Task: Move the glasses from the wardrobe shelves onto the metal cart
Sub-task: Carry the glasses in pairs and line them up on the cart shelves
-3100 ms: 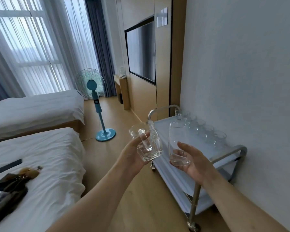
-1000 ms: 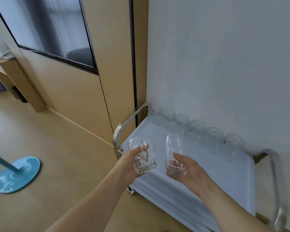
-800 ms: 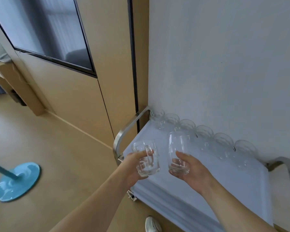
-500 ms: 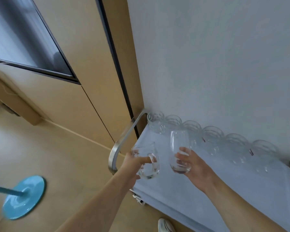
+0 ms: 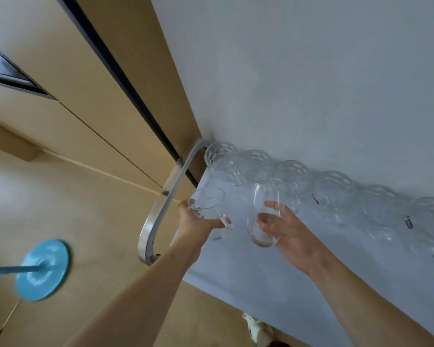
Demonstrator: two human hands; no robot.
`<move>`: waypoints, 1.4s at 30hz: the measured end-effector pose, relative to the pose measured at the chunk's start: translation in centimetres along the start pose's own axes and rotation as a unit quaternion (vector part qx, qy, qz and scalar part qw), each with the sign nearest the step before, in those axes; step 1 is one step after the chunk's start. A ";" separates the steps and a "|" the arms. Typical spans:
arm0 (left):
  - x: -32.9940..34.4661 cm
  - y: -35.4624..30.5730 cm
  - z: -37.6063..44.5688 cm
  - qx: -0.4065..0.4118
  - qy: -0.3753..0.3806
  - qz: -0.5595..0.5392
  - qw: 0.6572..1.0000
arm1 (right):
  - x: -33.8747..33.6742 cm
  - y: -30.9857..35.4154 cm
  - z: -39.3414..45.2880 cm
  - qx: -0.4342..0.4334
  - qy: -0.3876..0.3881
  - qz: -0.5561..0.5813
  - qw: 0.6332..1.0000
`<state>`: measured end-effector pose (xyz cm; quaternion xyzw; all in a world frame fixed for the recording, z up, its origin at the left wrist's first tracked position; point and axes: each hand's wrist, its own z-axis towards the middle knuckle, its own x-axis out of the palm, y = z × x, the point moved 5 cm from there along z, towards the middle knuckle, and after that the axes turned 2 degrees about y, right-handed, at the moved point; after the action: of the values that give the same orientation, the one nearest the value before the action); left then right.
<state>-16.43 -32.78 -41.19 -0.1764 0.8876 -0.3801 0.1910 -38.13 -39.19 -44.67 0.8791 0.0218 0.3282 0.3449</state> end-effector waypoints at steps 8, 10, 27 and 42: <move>0.7 -0.3 2.8 0.039 -0.048 0.051 0.997 | -0.4 -0.9 1.7 -0.004 0.039 0.006 0.999; 0.8 -0.4 3.2 0.046 -0.055 0.058 0.996 | -0.4 -0.9 2.0 -0.003 0.048 -0.002 0.999; 1.3 0.0 6.2 0.142 -0.020 0.078 0.987 | 0.2 -2.5 0.0 -0.049 -0.003 -0.026 0.998; -6.8 5.1 2.2 0.168 0.137 0.204 0.955 | 10.4 -11.9 -7.5 -0.118 -0.106 0.017 0.987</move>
<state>-10.31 -27.72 -44.96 0.0974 0.8458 -0.4971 0.1676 -32.15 -22.93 -42.15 0.8624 -0.0682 0.2390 0.4410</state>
